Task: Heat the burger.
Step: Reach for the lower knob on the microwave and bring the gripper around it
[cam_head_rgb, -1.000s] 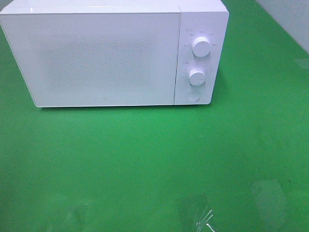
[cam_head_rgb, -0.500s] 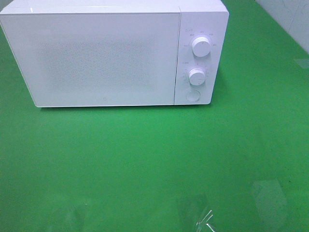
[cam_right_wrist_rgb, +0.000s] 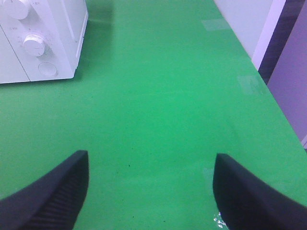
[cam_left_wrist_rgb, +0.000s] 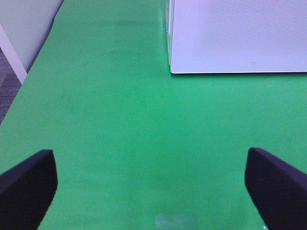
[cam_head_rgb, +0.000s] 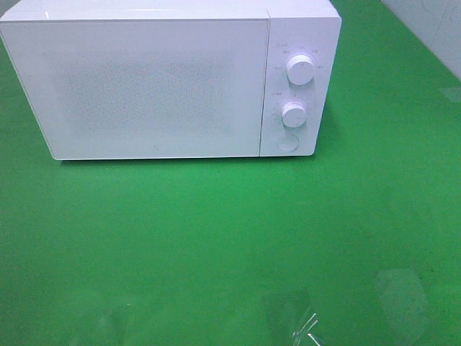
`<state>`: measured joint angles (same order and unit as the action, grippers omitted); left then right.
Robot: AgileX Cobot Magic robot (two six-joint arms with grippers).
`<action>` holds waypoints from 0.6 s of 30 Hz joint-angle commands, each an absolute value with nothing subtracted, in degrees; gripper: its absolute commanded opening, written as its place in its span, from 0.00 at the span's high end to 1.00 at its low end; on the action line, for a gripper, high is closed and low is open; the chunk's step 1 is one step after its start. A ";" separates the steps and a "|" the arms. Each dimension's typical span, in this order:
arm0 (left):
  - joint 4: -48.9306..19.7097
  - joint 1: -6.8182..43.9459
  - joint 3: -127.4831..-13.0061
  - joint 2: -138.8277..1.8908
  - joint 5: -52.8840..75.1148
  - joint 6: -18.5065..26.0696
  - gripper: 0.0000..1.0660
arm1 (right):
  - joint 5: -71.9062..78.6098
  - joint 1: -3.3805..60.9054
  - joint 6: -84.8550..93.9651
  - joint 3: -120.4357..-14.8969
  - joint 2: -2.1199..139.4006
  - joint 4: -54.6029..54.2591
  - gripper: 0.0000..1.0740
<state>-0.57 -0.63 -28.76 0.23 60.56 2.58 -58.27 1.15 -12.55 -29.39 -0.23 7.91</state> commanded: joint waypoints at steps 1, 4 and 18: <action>-0.97 -0.92 -28.71 1.89 59.70 2.35 0.07 | -57.81 0.74 -11.80 -29.22 -1.20 8.14 0.34; -0.97 -0.92 -28.71 1.83 59.70 2.35 0.07 | -57.81 0.74 -11.80 -29.22 -1.20 8.14 0.34; -0.97 -0.92 -28.71 1.83 59.70 2.35 0.07 | -57.81 0.74 -11.80 -29.22 -1.20 8.14 0.34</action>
